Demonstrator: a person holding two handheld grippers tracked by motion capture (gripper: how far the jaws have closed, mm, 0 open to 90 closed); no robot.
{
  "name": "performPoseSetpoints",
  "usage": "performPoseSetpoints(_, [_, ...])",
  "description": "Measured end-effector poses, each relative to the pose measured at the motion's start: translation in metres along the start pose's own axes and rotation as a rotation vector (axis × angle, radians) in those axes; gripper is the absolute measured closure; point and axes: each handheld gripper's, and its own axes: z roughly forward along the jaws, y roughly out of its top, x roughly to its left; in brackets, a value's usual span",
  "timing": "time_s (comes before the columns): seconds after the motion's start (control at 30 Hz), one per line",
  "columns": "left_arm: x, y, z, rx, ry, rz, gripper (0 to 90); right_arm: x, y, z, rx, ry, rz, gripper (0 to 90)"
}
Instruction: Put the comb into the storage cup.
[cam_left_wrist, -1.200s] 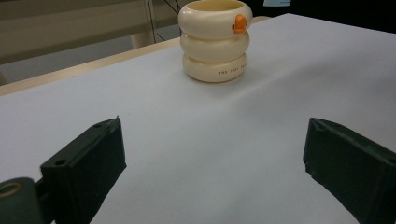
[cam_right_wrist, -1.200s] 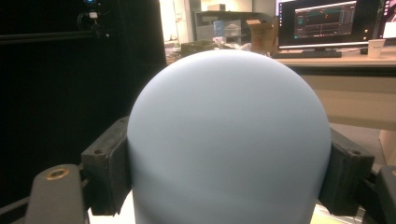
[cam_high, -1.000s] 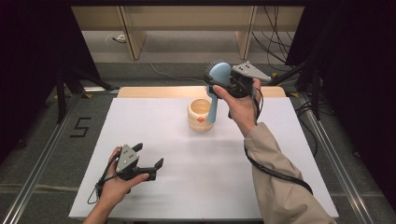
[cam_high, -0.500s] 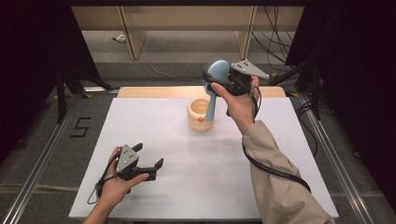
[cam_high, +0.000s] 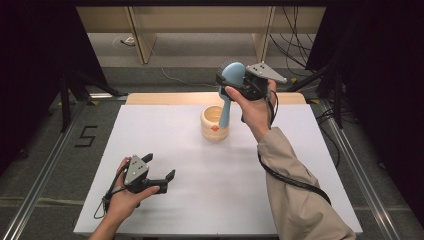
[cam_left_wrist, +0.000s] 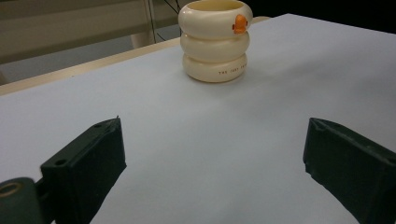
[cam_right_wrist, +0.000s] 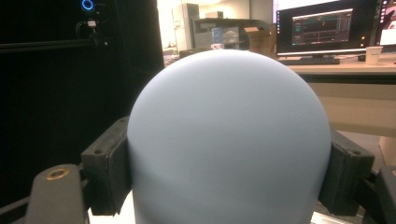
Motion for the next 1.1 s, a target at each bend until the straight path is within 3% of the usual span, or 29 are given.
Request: performPoseSetpoints(1.1, [0.000,0.000,0.000,-0.002,-0.001,-0.002,5.1,0.002,0.003,0.016,-0.024,-0.015,0.005,20.6])
